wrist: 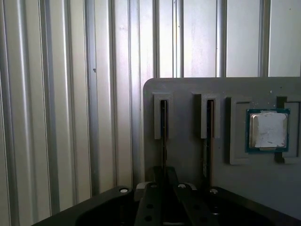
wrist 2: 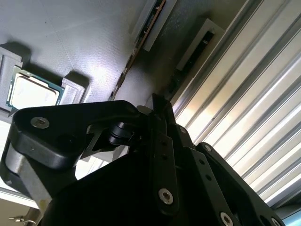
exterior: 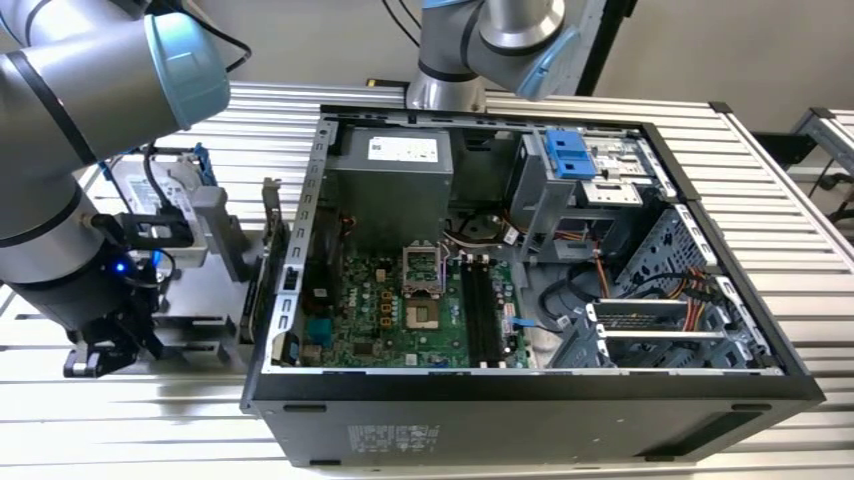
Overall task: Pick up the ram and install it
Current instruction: 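Pick up the ram and move it above insertion slot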
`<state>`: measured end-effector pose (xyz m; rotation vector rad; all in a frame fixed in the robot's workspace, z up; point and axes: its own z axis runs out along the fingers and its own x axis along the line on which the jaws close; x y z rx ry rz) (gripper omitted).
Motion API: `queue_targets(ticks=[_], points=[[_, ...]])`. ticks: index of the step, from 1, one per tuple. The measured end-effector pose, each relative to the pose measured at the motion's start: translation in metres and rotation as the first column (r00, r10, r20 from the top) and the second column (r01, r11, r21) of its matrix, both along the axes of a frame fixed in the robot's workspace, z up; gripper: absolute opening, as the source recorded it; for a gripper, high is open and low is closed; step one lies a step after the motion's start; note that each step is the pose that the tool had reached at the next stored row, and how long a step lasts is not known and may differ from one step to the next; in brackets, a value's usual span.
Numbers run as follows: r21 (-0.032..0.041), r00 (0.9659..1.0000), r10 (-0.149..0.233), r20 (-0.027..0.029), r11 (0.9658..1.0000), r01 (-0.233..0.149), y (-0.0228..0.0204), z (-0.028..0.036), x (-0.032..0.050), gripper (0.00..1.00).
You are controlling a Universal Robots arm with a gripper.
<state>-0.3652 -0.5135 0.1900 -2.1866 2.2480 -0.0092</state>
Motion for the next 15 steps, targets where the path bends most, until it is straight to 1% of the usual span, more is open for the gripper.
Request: queue_targets(ticks=[15], points=[[-0.0001,1.0000,0.000,-0.0001,1.0000,0.000,0.0000,-0.0004,0.0000,0.00]])
